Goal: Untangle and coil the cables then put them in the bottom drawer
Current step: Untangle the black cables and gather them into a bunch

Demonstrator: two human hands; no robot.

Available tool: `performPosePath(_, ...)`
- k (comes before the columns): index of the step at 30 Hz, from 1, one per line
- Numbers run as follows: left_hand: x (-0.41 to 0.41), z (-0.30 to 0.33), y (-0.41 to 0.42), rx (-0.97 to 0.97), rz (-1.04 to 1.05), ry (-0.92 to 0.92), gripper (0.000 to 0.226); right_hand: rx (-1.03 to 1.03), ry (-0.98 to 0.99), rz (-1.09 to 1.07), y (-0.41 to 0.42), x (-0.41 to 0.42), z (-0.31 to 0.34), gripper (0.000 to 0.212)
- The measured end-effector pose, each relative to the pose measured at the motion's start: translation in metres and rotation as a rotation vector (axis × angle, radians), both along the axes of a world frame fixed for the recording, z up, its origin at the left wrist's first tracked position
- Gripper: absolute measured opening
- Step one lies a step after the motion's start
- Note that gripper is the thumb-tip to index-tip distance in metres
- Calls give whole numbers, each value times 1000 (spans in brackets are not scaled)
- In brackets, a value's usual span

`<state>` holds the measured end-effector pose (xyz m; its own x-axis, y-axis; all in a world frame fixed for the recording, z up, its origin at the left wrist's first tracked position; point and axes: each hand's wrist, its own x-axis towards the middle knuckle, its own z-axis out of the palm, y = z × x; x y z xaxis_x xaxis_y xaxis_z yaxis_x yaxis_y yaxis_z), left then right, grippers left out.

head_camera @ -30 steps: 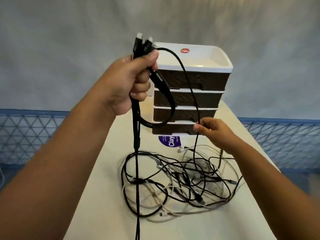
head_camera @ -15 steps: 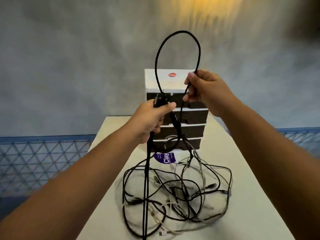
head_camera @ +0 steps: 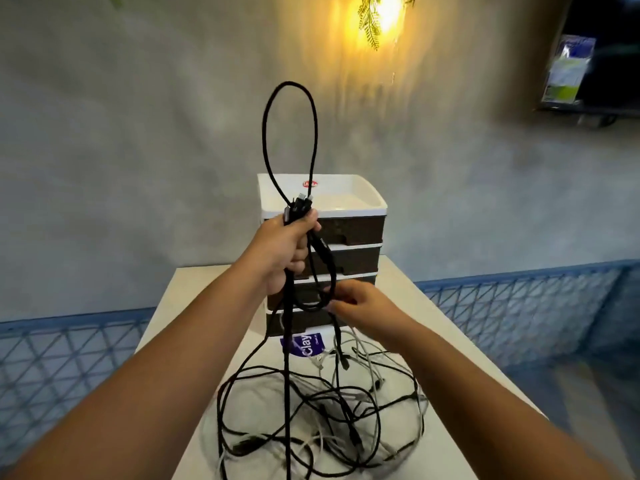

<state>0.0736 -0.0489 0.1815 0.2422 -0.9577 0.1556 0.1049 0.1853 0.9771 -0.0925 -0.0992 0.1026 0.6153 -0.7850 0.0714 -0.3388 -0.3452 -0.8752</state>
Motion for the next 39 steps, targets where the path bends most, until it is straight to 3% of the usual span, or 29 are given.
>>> performPosePath(4, 4, 4, 1, -3, 0, -9, 24, -212, 86, -96, 4, 9, -32, 15)
performPosePath(8, 7, 10, 0, -35, 71, 2, 24, -673, 5, -226, 9, 7, -53, 17)
performPosePath(12, 20, 23, 3, -70, 127, 78, 23, -559, -190, -272, 20, -3, -71, 7)
performPosePath(16, 32, 42, 7, -128, 154, 65, 24, -750, 21, -216, 10, -16, -104, 9)
performPosePath(20, 39, 67, 6, -229, 181, 66, 26, -940, 312, 36, 11, -23, -127, 18)
performPosePath(23, 39, 91, 8, -250, 149, 55, 24, -746, 514, 108, 10, -22, -129, 13)
performPosePath(25, 35, 103, 11, -258, 123, 18, 23, -495, 544, 98, 7, -20, -118, 29)
performPosePath(27, 31, 111, 13, -270, 96, -17, 22, -336, 358, 35, 8, -16, -96, 41)
performPosePath(30, 22, 124, 16, -290, 35, -23, 22, -230, 27, -66, 17, 1, -50, 42)
performPosePath(32, 14, 133, 18, -307, -3, -32, 22, -164, -81, -36, 24, 18, -20, 44)
performPosePath(36, 2, 147, 27, -354, -23, -69, 22, -133, -167, -31, 33, 34, 21, 17)
performPosePath(39, -1, 155, 34, -392, -15, -58, 22, -60, -371, -100, 25, 31, 34, 14)
